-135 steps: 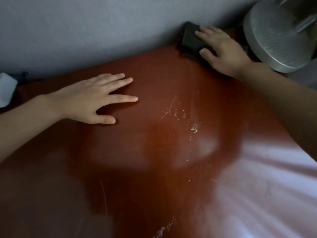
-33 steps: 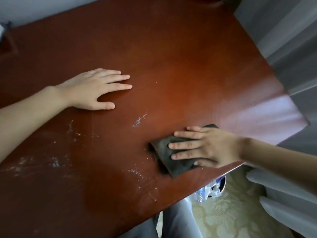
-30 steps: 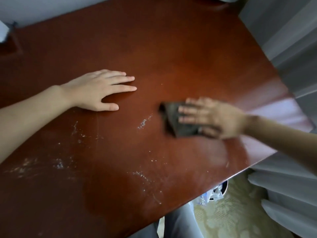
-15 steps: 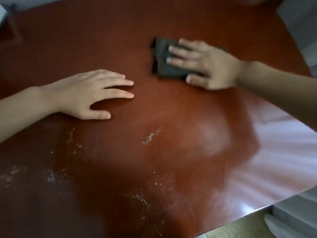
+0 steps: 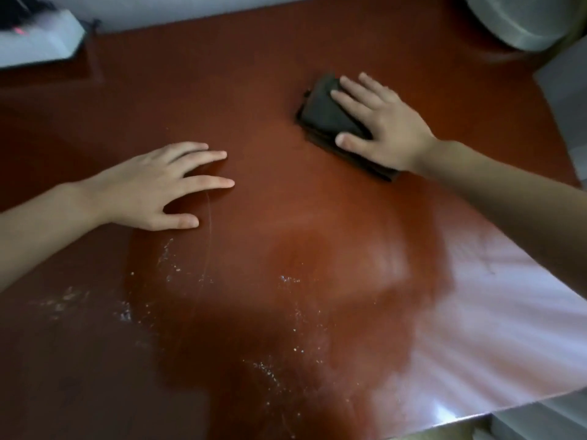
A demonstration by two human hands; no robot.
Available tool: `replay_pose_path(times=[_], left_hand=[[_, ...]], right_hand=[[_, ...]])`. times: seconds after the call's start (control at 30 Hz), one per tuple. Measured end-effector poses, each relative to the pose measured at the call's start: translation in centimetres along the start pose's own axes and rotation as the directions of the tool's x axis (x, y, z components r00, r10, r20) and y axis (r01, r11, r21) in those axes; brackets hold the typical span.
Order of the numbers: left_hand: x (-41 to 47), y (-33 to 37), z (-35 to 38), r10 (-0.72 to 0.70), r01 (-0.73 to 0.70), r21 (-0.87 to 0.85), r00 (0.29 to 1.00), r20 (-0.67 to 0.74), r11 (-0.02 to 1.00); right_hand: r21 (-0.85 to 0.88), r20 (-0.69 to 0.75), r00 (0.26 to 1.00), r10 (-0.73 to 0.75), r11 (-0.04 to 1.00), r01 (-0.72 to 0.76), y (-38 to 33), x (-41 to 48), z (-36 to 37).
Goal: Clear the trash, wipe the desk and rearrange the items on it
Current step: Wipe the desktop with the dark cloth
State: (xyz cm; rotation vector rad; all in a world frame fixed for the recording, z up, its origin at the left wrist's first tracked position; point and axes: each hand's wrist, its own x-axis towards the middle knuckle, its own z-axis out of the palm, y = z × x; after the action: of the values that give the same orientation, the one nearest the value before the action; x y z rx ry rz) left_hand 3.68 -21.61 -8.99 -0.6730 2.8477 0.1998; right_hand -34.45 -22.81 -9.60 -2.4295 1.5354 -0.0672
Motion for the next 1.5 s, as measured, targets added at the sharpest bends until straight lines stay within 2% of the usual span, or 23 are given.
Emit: replay_pose_path(times=[0.1, 0.23, 0.37, 0.47, 0.67, 0.8, 0.87, 0.9, 1.03, 1.1, 1.17, 1.3, 1.5], left_hand=[[0.2, 0.3, 0.1, -0.006, 0.005, -0.021, 1.0, -0.016, 1.0], [0.1, 0.6, 0.5, -0.037, 0.034, -0.055, 0.998, -0.043, 0.998], [-0.1, 1.1, 0.7, -0.068, 0.061, -0.1, 0.996, -0.063, 0.993], [-0.3, 1.9, 0.7, -0.056, 0.049, -0.081, 0.995, -0.083, 0.996], [-0.2, 7.1, 0.2, 0.107, -0.11, -0.033, 0.99, -0.096, 0.993], [0.5, 10.2, 0.6, 0.188, -0.188, 0.007, 0.978, -0.091, 0.982], [1.0, 11.0, 0.6, 0.208, -0.207, 0.021, 0.974, -0.089, 0.978], [1.2, 11.3, 0.7, 0.205, -0.204, 0.024, 0.974, -0.093, 0.979], [2.1, 12.4, 0.6, 0.198, -0.197, 0.027, 0.976, -0.089, 0.98], [2.8, 12.9, 0.7, 0.222, -0.22, 0.035, 0.971, -0.089, 0.975], [3.5, 13.4, 0.9, 0.247, -0.244, 0.038, 0.965, -0.094, 0.969], [4.9, 14.2, 0.6, 0.257, -0.256, 0.026, 0.962, -0.092, 0.966], [6.0, 14.7, 0.3, 0.287, -0.289, -0.011, 0.955, -0.077, 0.957]], right_hand=[[-0.031, 0.007, 1.0, 0.013, 0.999, -0.013, -0.8, 5.8, -0.4], [-0.118, 0.07, 0.984, -0.163, 0.978, 0.17, -2.5, 5.7, 0.8], [-0.098, 0.162, 0.909, -0.383, 0.911, 0.401, -5.5, -0.2, 1.8], [-0.088, 0.158, 0.844, -0.512, 0.844, 0.529, -9.3, -6.2, 3.5], [0.004, 0.16, 0.767, -0.622, 0.777, 0.63, -16.6, -19.4, 7.5], [-0.032, 0.173, 0.718, -0.674, 0.725, 0.688, -17.5, -24.4, 8.4], [-0.04, 0.186, 0.736, -0.651, 0.744, 0.667, -16.5, -24.5, 8.0], [-0.045, 0.182, 0.772, -0.609, 0.779, 0.625, -15.7, -24.2, 7.7], [-0.143, 0.084, 0.955, -0.286, 0.944, 0.296, -9.7, -22.8, 5.5], [-0.143, 0.066, 0.985, -0.161, 0.975, 0.169, -6.6, -22.3, 4.2], [-0.12, 0.055, 0.992, -0.112, 0.986, 0.118, -4.6, -21.8, 3.6], [-0.123, 0.019, 0.988, -0.154, 0.98, 0.156, -5.8, -23.6, 4.8], [-0.111, 0.036, 0.94, -0.338, 0.934, 0.34, -8.3, -32.5, 6.8]])
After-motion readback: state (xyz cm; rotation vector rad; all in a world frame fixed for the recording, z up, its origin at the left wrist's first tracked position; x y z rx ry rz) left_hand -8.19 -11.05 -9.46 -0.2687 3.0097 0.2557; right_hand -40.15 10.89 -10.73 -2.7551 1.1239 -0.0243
